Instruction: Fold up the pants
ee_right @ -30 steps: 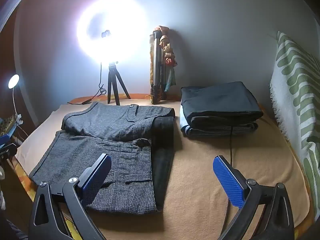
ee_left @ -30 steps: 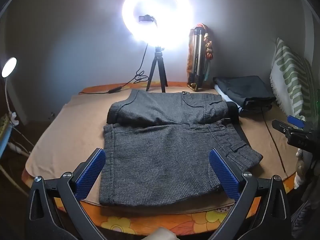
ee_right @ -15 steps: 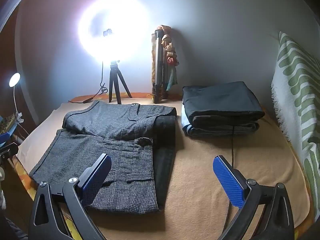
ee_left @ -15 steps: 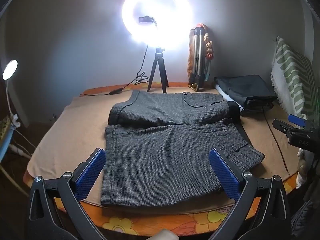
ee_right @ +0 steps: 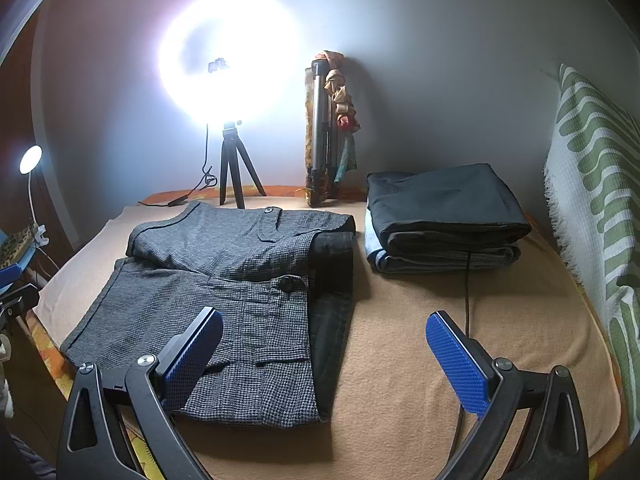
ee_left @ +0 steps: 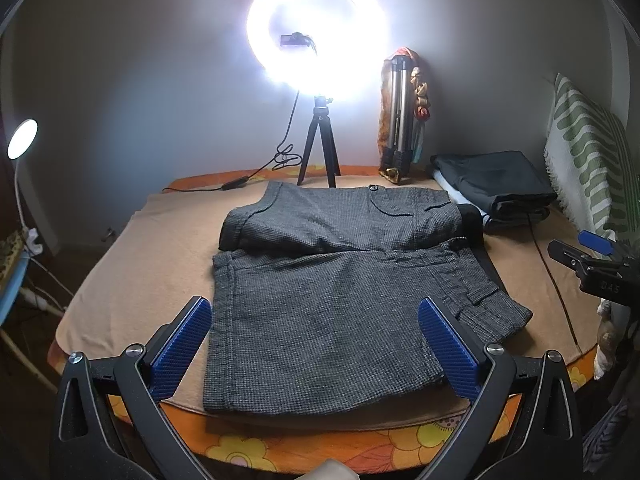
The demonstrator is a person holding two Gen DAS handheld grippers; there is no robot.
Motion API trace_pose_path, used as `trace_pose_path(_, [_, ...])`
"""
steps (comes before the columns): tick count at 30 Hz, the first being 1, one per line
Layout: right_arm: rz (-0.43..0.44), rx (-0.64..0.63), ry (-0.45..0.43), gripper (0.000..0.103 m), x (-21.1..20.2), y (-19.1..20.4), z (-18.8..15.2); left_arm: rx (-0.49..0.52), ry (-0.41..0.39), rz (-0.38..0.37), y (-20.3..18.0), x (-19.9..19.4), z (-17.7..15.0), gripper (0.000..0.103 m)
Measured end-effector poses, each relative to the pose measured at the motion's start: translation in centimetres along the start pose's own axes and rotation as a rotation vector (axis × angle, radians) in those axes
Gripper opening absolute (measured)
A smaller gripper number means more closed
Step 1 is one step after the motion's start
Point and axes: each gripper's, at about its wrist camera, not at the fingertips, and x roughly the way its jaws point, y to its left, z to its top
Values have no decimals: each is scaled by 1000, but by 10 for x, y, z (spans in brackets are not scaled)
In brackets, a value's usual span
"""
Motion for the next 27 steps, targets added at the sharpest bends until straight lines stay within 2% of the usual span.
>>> trace_pose_path(27, [6, -1, 2, 103, 0, 4, 0, 11, -5, 9, -2, 0, 1, 103])
